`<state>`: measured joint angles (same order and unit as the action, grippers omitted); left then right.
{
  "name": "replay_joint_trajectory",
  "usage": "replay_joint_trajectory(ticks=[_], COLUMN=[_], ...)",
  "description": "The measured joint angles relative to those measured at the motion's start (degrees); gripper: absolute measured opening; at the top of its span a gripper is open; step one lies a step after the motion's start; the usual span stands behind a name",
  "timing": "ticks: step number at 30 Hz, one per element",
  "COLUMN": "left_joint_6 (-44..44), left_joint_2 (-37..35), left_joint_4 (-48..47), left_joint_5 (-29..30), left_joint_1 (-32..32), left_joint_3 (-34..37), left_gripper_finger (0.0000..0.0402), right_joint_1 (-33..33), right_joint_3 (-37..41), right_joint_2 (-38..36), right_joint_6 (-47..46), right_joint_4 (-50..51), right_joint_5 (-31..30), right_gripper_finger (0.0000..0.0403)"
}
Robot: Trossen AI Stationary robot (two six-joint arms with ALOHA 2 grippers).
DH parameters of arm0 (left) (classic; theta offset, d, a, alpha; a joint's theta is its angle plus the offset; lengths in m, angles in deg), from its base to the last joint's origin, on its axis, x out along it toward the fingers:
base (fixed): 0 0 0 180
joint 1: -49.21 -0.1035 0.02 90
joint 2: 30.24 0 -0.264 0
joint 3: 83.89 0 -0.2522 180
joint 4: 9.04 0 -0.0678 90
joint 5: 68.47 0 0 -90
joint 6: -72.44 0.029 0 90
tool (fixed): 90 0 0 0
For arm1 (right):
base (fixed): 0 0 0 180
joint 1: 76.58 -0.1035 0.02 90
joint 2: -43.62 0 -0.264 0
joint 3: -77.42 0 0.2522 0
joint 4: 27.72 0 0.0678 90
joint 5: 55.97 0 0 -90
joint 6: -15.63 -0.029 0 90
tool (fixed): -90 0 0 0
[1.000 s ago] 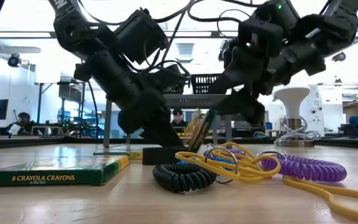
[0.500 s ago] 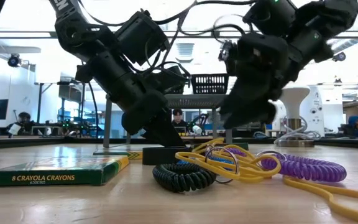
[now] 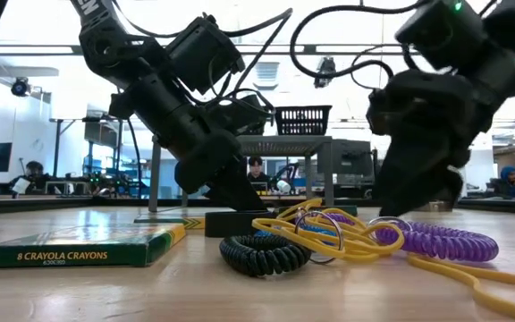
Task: Pick & Place Office Desk Supplies
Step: Put the top left crayon box of into the left black bin
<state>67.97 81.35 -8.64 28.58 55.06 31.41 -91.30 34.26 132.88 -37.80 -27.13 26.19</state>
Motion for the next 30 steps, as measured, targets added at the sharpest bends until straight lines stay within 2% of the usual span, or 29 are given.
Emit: replay_joint_trajectory(ticks=[8, 14, 23, 30], left_joint_6=[-0.01, 0.00, 0.02, 0.00], left_joint_2=[0.04, 0.28, 0.26, 0.26], left_joint_4=[1.14, 2.10, 3.47, 4.00], left_joint_5=[0.05, 0.19, 0.15, -0.05], left_joint_1=[0.04, 0.00, 0.04, 0.06], left_joint_3=[0.07, 0.07, 0.07, 0.07], left_gripper_finger=[0.0006, 0.0006, 0.0006, 0.0006], right_joint_1=[1.61, 3.73, 4.24, 4.24], right_joint_3=[2.46, 2.30, -1.29, -5.10], right_joint_2=[5.75, 9.87, 14.76, 17.88], right_joint_6=[-0.38, -3.24, -2.49, 5.05], right_joint_4=[-16.24, -23.88, -24.34, -25.28], right_joint_5=[0.96, 1.49, 0.99, 1.48], right_gripper_finger=[0.0296, 0.0316, 0.0292, 0.0263])
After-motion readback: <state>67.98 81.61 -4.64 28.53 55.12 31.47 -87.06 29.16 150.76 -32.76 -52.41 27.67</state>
